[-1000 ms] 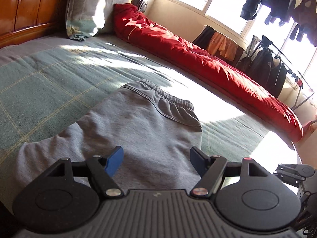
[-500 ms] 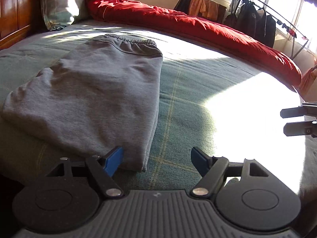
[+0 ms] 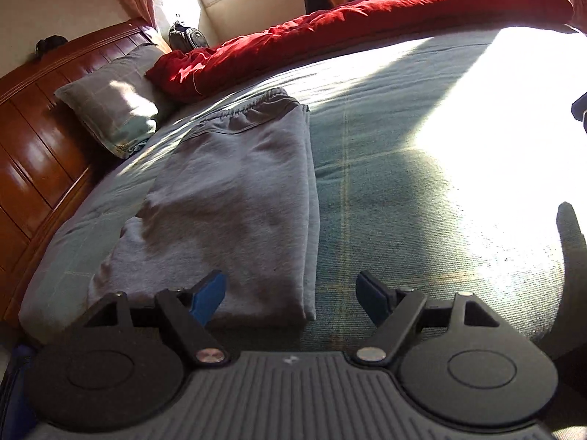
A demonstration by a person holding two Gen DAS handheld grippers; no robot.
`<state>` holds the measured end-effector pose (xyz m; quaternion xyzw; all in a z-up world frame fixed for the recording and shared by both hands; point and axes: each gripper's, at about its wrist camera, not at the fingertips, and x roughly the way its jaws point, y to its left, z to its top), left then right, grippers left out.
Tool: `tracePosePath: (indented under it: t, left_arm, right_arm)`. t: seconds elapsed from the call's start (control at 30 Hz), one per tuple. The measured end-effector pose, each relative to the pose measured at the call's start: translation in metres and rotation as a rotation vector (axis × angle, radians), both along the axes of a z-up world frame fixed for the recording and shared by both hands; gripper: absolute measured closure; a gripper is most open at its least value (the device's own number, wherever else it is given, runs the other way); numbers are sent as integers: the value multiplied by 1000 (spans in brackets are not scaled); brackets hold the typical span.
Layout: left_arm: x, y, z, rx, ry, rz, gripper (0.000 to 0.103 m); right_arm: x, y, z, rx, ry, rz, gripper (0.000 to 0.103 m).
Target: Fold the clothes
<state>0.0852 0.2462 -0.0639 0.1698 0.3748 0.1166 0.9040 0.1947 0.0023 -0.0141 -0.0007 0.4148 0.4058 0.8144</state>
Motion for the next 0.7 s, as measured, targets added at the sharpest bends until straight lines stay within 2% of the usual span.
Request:
tracePosePath:
  t: [0.13,0.23,0.33,0.43,0.53,0.63,0.7]
  left_arm:
    - [11,3,-7,5,27,34,24]
    - [3,7,-10,-35,65,41,24]
    - [-11,10,-5,-90,60,66,24]
    - [-25,6,6,-143,-3,98,23]
    - [-40,-8,20,-163,-103,130,15]
    - [-56,-31,32,-108,-194,139,4]
    - [-66,-45,39,-90,-234,130,2]
  right_arm:
    - [4,-3,-2,-2,-2,-1,3]
    - [6,-8,-3,-10,-8,-14,3]
    - [6,-12,-5,-21,-4,-23,3]
    - [-1,-9,-4,-43,-17,-12,3]
    - [-13,-1,3,-61,-49,18,1]
    - [-29,11,11,-92,-99,52,0]
    - [-40,18,16,-113,-134,73,0]
